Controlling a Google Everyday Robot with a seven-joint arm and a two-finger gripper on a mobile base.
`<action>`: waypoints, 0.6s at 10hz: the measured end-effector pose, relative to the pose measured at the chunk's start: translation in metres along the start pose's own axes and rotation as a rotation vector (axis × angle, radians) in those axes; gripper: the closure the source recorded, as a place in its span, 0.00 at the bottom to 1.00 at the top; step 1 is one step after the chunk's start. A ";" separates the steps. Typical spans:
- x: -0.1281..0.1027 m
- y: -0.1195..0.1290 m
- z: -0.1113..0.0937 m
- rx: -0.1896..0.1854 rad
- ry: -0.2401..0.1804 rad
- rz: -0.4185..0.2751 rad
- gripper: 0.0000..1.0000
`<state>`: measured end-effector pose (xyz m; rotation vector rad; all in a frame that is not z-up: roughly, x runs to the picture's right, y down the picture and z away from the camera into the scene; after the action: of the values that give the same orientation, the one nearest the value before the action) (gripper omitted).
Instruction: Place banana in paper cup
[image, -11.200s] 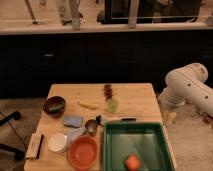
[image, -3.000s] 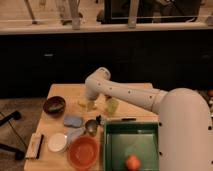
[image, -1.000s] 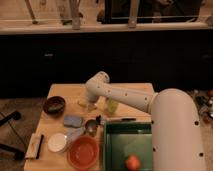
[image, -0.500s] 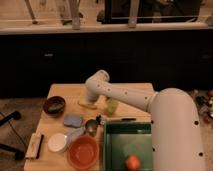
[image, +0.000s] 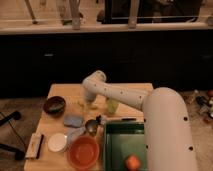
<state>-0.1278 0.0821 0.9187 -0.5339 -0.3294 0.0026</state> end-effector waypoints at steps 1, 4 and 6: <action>-0.005 -0.003 -0.002 -0.020 -0.006 0.008 0.20; 0.001 -0.003 0.011 -0.062 -0.015 0.046 0.20; 0.005 -0.002 0.018 -0.076 -0.012 0.072 0.20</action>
<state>-0.1284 0.0898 0.9361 -0.6211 -0.3226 0.0627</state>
